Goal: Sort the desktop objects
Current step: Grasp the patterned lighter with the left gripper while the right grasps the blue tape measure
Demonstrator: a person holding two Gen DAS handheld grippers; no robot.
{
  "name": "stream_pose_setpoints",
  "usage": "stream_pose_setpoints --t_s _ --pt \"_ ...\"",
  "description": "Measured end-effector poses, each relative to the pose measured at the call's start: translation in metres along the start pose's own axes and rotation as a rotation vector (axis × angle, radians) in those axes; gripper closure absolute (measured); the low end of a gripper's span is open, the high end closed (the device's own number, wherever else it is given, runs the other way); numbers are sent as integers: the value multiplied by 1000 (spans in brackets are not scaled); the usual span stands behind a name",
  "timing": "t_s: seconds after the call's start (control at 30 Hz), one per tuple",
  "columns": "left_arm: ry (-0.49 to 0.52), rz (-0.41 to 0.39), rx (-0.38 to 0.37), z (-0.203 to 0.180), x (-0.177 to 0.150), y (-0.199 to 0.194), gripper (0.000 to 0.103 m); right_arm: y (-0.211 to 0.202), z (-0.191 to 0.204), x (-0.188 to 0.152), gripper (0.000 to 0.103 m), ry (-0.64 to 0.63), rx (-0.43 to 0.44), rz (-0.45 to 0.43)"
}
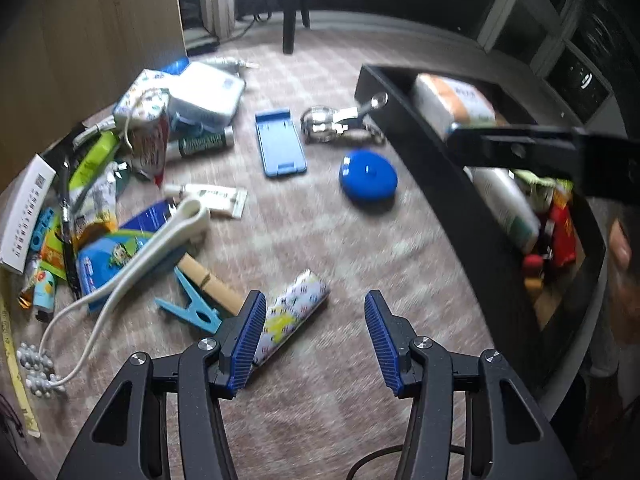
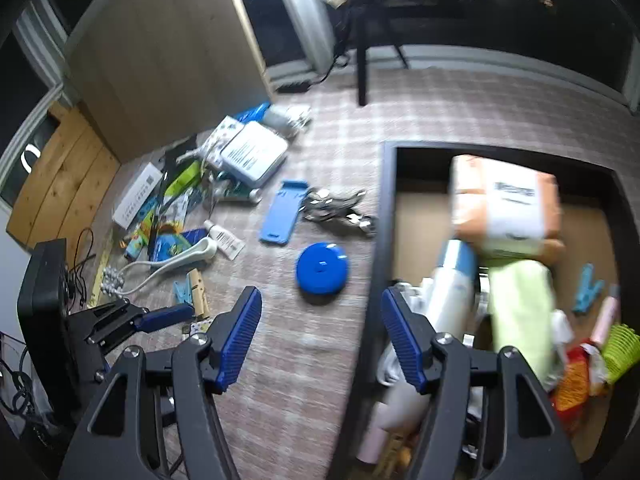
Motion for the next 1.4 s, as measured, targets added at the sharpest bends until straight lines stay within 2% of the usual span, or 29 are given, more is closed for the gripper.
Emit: stream_pose_setpoints --t_s 0.43,0.53,0.67,0.9,1.1,1.23,1.33,1.4 --pt "62 67 36 12 -14 23 55 53 17 4 41 -20 -64 62" --pt "70 59 35 12 -13 23 56 62 16 5 41 -30 -95 74" --pt "78 54 53 13 -14 21 65 76 13 3 41 -39 -112 97" --pt "23 48 78 20 -14 18 79 89 16 4 41 -64 -137 100" --pt "-24 38 88 21 -15 15 81 99 22 2 33 -151 -193 97" --pt "-51 31 78 22 -18 12 81 99 27 -4 33 -170 -153 111" --pt "-69 28 72 24 -20 10 81 96 31 -9 33 -150 -84 121" --pt "-80 26 69 24 -20 9 81 95 28 -11 33 -122 -70 115"
Point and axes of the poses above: each gripper's, at about its wrist camera, not at the fingertips, and y roughly the way its jaws point, z to its left, x to its top, the point moved 10 cm from there along y, roughly the way its jaws point, and after that the axes turned 2 degrees about -x, right-handed, at the moved point
